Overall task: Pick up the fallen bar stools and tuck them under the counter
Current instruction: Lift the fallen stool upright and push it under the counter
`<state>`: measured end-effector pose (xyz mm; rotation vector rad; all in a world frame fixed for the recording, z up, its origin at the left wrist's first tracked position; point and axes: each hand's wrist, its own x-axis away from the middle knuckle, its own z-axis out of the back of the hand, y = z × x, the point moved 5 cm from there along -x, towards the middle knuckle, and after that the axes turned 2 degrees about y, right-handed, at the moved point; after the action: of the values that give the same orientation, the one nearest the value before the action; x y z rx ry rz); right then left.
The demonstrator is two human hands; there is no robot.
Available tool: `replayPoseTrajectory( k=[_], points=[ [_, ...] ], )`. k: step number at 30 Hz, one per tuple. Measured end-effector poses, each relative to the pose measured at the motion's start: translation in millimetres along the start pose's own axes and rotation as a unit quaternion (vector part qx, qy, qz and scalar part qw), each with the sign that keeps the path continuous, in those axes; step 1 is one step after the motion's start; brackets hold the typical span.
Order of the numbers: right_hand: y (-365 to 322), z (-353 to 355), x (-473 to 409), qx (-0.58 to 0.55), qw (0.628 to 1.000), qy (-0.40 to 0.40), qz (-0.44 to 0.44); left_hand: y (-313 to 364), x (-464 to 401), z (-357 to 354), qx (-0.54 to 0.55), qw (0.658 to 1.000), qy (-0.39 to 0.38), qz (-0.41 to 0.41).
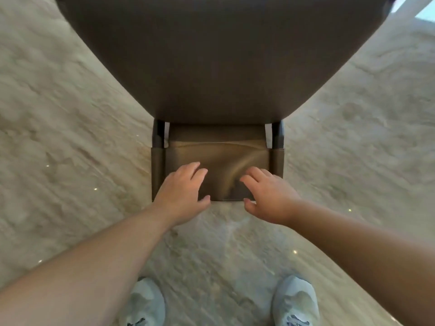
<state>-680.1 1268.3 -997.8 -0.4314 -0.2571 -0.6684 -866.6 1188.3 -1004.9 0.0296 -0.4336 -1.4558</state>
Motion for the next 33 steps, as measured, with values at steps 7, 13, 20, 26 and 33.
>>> replayPoseTrajectory(
  k=[7,13,20,26,33],
  points=[
    [22,-74,-30,0.069,0.997,0.001,0.025,-14,-20,-87,-0.081,0.995,-0.035,-0.036],
    [32,-95,-40,0.122,0.992,-0.014,0.038,-27,-24,-116,-0.172,0.98,-0.073,-0.063],
    [24,-108,-54,0.129,0.99,0.011,0.047,-17,-33,-118,-0.206,0.964,-0.036,-0.164],
    [14,-125,-58,0.137,0.989,0.037,0.028,-36,-33,-127,-0.191,0.976,-0.044,-0.095],
    [18,-132,-57,0.12,0.991,0.057,0.013,-50,-31,-128,-0.16,0.982,-0.079,-0.067]
  ],
)
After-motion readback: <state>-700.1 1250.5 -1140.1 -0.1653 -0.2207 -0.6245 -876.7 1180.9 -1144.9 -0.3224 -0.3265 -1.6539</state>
